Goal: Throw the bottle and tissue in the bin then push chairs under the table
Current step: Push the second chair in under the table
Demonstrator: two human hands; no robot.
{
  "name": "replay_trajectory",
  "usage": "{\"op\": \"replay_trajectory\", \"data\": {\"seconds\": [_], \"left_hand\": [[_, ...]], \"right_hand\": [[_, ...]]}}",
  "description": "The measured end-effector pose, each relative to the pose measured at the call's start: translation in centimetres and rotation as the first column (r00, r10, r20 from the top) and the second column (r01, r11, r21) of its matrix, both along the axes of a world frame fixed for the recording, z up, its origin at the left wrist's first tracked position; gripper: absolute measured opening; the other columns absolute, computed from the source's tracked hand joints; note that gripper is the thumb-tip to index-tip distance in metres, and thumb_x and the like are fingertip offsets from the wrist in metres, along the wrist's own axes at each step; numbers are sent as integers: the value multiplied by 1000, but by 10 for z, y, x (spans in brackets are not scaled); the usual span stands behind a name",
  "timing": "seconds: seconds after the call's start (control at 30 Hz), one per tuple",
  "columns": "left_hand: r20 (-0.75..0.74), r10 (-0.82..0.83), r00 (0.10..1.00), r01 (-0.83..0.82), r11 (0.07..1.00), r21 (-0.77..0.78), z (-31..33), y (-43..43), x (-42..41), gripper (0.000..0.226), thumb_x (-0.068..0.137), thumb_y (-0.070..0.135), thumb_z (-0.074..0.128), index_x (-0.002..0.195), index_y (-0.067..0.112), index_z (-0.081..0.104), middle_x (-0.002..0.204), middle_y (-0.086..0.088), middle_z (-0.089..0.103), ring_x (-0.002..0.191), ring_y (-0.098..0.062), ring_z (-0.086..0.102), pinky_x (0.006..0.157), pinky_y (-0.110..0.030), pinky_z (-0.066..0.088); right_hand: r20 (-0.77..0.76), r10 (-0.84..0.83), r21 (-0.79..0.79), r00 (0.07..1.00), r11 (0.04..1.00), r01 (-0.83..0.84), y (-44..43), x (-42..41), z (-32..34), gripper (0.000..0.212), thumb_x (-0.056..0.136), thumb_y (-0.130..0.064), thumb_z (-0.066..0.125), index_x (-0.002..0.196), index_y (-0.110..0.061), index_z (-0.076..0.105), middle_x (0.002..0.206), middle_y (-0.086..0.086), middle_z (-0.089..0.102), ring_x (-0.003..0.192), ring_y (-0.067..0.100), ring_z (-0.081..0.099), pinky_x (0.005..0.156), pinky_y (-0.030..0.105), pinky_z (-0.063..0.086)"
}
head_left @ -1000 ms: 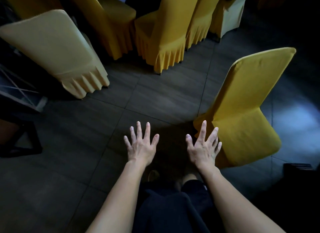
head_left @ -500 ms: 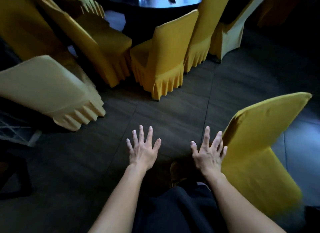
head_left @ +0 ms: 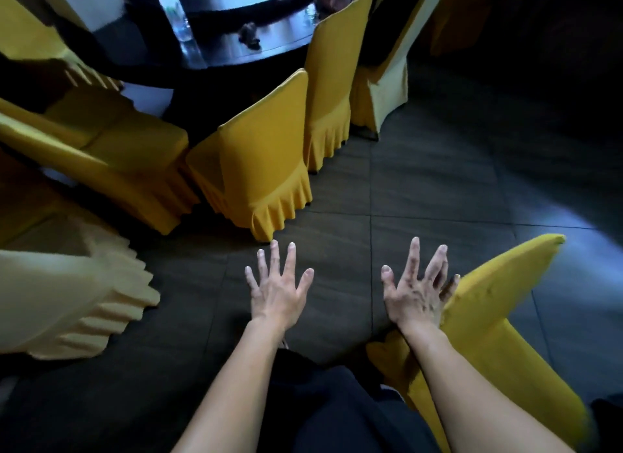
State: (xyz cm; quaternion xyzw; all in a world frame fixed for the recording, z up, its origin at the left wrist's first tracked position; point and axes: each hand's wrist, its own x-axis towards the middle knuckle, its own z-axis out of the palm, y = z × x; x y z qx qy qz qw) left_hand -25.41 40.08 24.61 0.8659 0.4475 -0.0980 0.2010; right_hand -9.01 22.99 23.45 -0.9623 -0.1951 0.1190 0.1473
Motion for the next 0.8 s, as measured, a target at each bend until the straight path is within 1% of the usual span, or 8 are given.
{"op": "replay_trajectory", "data": {"seconds": [0.2, 0.3, 0.4, 0.47, 0.53, 0.63, 0.7, 0.8], "left_hand": [[1, -169, 986, 169, 985, 30, -6, 74, 84, 71, 100, 66, 17, 159, 37, -7, 170, -2, -14, 155, -30, -14, 123, -58, -4], [-3, -323, 947, 322, 946, 43, -9, 125, 142, 71, 100, 66, 17, 159, 36, -7, 170, -3, -13, 156, -31, -12, 122, -58, -3], [-13, -454, 891, 454, 890, 40, -7, 167, 197, 72, 99, 67, 16, 159, 36, -7, 170, -3, -14, 156, -31, -12, 122, -58, -3], [-9, -532, 847, 532, 846, 36, -7, 187, 232, 72, 99, 68, 16, 160, 35, -5, 170, -4, -11, 156, -32, -11, 122, -59, -1], [4, -604, 797, 603, 796, 49, -2, 198, 261, 73, 99, 67, 18, 160, 34, -2, 170, -4, -8, 156, -32, -9, 122, -59, 0], [10, -724, 690, 723, 690, 29, 5, 196, 313, 72, 99, 66, 20, 160, 33, -1, 170, -4, -7, 156, -32, -8, 123, -59, 2], [24, -793, 609, 793, 610, 16, 10, 180, 337, 72, 100, 65, 20, 160, 33, -2, 170, -3, -8, 156, -32, -8, 123, -59, 2], [50, -901, 431, 902, 431, -6, 15, 139, 375, 71, 100, 65, 20, 160, 34, -5, 170, -2, -11, 156, -30, -11, 124, -57, 0]], "right_hand": [[-11, -183, -36, 983, 983, 183, 35, 50, -16, 82, 100, -59, 36, 161, -34, -13, 167, 20, -19, 157, 34, -5, 124, 58, -6], [-11, -364, -56, 931, 930, 363, 68, 79, -21, 82, 100, -61, 34, 161, -33, -13, 168, 21, -17, 156, 34, -3, 125, 58, -3], [-21, -497, -75, 868, 866, 494, 97, 95, -19, 82, 100, -61, 34, 161, -32, -14, 168, 22, -17, 157, 33, -3, 125, 57, -2], [-16, -604, -47, 797, 797, 602, 112, 102, -16, 83, 100, -60, 37, 162, -32, -9, 169, 22, -12, 157, 33, -1, 125, 57, -1], [-16, -689, 21, 724, 724, 690, 124, 104, -12, 83, 99, -58, 42, 162, -32, -5, 169, 23, -8, 157, 33, -2, 124, 58, -1], [0, -808, 54, 590, 589, 807, 129, 109, -5, 82, 99, -54, 47, 163, -29, 4, 169, 26, 0, 157, 37, 5, 123, 60, 1], [30, -870, 49, 493, 494, 868, 122, 107, -3, 80, 99, -51, 51, 163, -26, 11, 168, 29, 6, 155, 41, 12, 122, 63, 5], [92, -949, 117, 302, 312, 943, 103, 103, -4, 74, 98, -52, 47, 160, -21, 24, 161, 36, 21, 147, 50, 28, 117, 70, 16]]}}
